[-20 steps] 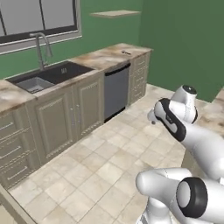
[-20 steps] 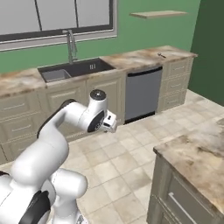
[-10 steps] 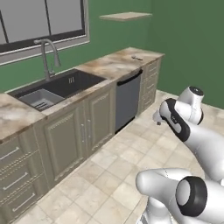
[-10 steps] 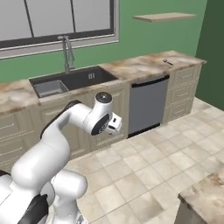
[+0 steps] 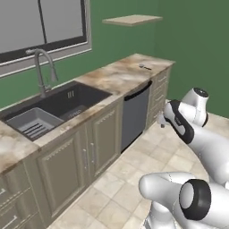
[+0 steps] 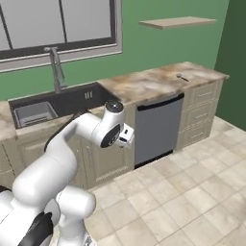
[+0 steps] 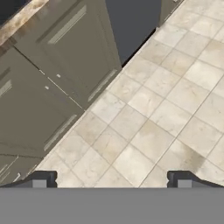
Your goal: Organize the utensils by type. Pick up the wooden spoons from the counter and place them in the open cabinet. Then pick up the metallic utensils from the counter and place them in the open drawer.
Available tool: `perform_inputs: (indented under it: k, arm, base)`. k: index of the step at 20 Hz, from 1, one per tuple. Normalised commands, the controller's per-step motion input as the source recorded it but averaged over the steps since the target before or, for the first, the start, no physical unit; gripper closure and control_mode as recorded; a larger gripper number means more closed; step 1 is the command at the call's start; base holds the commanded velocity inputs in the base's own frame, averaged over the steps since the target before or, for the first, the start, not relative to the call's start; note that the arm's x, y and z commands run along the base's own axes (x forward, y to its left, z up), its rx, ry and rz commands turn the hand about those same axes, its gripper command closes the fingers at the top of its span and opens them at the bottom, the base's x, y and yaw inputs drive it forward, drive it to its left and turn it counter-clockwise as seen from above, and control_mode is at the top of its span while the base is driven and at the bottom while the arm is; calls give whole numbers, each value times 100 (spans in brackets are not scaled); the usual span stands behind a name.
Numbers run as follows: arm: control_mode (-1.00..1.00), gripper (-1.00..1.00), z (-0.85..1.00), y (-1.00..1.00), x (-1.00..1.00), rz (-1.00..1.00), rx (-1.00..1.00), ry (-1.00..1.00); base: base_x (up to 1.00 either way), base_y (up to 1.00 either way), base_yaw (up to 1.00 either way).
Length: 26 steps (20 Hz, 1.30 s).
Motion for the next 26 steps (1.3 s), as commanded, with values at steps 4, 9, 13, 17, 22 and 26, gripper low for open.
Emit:
perform_inputs:
  k: [4,9,13,17,22,26]
  arm:
    - [100,-100,0,0,0,0,0,0]
    - [100,-100,0,0,0,0,0,0]
    - [100,-100,0,0,0,0,0,0]
    - [100,-100,0,0,0,0,0,0]
    - [100,-100,0,0,0,0,0,0]
    - [100,-100,0,0,0,0,0,0]
  base:
    - [100,-19,0]
    - [100,-25,0]
    - [100,-37,1]
    - [100,-41,2]
    - [100,-40,7]
    - [100,-36,16]
